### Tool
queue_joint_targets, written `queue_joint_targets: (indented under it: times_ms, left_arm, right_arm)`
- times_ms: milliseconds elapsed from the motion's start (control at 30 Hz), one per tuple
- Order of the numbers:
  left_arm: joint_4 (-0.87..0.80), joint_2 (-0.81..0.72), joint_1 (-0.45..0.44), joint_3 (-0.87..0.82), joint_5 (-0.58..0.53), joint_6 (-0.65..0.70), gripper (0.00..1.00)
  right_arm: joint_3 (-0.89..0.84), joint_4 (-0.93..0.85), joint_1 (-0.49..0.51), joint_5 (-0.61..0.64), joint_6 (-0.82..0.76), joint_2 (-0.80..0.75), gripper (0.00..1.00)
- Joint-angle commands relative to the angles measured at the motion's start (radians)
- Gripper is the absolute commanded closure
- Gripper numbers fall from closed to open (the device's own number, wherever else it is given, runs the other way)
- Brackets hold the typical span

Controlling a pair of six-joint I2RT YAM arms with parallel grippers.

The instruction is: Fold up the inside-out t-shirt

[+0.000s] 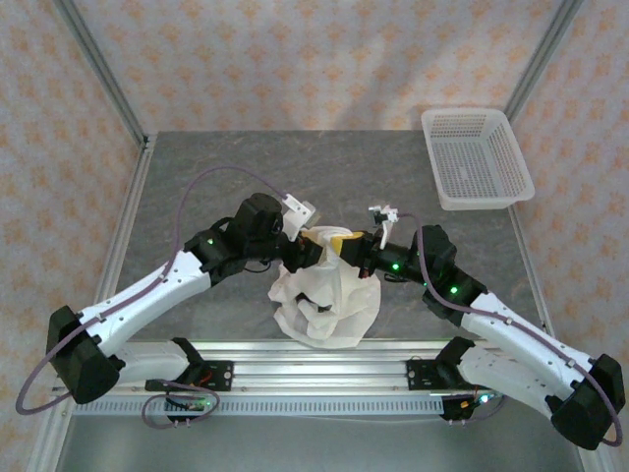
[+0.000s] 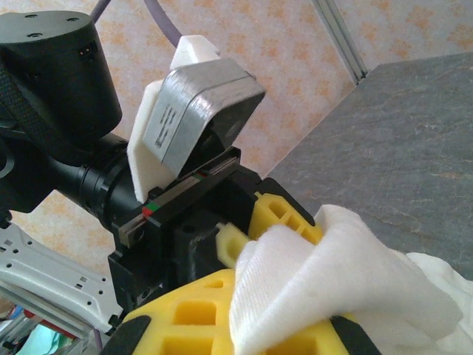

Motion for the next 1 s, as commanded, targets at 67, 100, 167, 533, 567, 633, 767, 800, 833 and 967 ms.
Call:
queue_joint_targets:
  times_ms: [67, 100, 167, 533, 567, 633, 767, 800, 833, 967]
  left_arm:
    - [0.025, -0.047, 0.005, 0.054, -0.045, -0.056, 1.0]
    - [0.024, -0.069, 0.012, 0.068, -0.039, -0.089, 1.0]
    - [0.038, -0.11, 0.041, 0.101, 0.022, -0.161, 1.0]
    - [0.063, -0.118, 0.081, 0.123, 0.236, -0.225, 1.0]
    - [0.065, -0.113, 0.08, 0.117, 0.234, -0.231, 1.0]
    - [0.054, -0.104, 0.081, 0.117, 0.23, -0.231, 1.0]
    - [0.036, -0.095, 0.081, 0.129, 0.217, -0.221, 1.0]
    - [0.031, -0.093, 0.081, 0.132, 0.21, -0.218, 1.0]
    - [0.024, -0.09, 0.081, 0.136, 0.205, -0.215, 1.0]
    - [0.021, -0.08, 0.081, 0.139, 0.203, -0.22, 1.0]
  right_arm:
    - [0.034, -0.042, -0.004, 0.06, -0.032, -0.04, 1.0]
    - [0.025, -0.071, -0.004, 0.084, -0.058, -0.053, 1.0]
    - [-0.015, -0.142, -0.007, 0.142, -0.147, -0.089, 1.0]
    - [0.02, -0.446, 0.025, 0.333, -0.353, -0.154, 0.54]
    - [0.033, -0.462, 0.054, 0.377, -0.39, -0.174, 0.52]
    - [0.045, -0.468, 0.137, 0.488, -0.46, -0.203, 0.5]
    - [0.067, -0.373, 0.265, 0.595, -0.565, -0.179, 0.48]
    - [0.076, -0.347, 0.284, 0.605, -0.589, -0.152, 0.48]
    - [0.083, -0.323, 0.296, 0.62, -0.609, -0.124, 0.47]
    - [0.097, -0.23, 0.306, 0.728, -0.647, -0.007, 0.45]
